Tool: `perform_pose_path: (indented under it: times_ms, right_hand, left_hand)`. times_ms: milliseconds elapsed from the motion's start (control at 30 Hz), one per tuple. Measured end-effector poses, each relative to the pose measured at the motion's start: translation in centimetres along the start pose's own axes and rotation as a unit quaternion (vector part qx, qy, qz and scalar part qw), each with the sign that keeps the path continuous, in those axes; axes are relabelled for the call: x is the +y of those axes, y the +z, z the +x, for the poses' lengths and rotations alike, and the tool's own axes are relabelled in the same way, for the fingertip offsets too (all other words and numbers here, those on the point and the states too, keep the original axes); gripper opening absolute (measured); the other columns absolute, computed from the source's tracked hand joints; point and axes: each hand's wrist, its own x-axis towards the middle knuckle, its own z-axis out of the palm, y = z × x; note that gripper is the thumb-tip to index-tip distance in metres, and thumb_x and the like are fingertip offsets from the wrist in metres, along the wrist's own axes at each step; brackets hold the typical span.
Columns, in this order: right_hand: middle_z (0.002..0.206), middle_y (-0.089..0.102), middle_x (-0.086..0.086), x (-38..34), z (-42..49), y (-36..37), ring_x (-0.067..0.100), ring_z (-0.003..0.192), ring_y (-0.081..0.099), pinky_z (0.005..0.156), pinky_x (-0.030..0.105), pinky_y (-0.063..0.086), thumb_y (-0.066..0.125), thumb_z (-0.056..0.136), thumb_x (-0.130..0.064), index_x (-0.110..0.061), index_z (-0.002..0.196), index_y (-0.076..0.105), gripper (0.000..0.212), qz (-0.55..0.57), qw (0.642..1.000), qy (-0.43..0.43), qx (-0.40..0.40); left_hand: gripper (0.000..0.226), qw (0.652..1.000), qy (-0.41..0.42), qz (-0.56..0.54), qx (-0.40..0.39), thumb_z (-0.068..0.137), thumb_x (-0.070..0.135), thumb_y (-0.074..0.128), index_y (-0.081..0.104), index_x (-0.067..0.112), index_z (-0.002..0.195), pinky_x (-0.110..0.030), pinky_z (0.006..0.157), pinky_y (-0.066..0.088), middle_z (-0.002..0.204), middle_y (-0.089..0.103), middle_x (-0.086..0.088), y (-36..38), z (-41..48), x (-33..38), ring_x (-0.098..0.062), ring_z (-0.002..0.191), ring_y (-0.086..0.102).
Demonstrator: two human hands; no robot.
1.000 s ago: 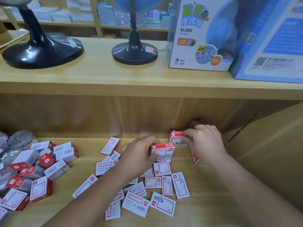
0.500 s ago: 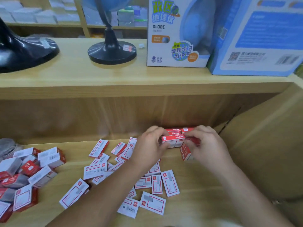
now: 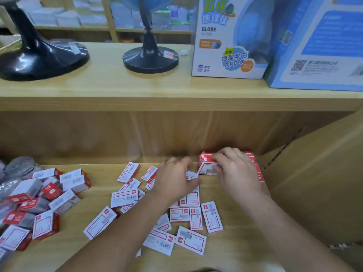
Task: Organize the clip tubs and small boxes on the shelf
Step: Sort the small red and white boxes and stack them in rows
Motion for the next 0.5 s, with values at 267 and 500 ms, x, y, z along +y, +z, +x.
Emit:
perform_pose_path:
  times_ms: [267,500]
  right_hand:
    - [0.101,0.066,-0.003,0.2,0.0,-0.1,0.025,0.096,0.061,0.081,0.039,0.051,0.085,0.075,-0.025,-0.020,0.103,0.077,0.030,-0.018,1.000,0.011,-0.015]
    - [0.104,0.067,-0.002,1.8,-0.6,-0.8,0.026,0.100,0.063,0.080,0.038,0.055,0.084,0.074,-0.034,-0.021,0.102,0.077,0.032,0.003,0.999,0.053,-0.006]
  left_hand:
    - [0.046,0.999,0.034,0.038,-0.011,0.088,0.066,0.057,0.071,0.027,0.105,-0.034,0.083,0.047,0.097,0.067,0.008,-0.6,-0.2,-1.2,-0.017,0.102,0.053]
    - [0.044,0.997,0.030,0.076,0.000,0.099,0.059,0.042,0.066,0.022,0.095,-0.036,0.077,0.045,0.093,0.065,0.002,1.0,0.6,1.9,-0.022,0.098,0.054]
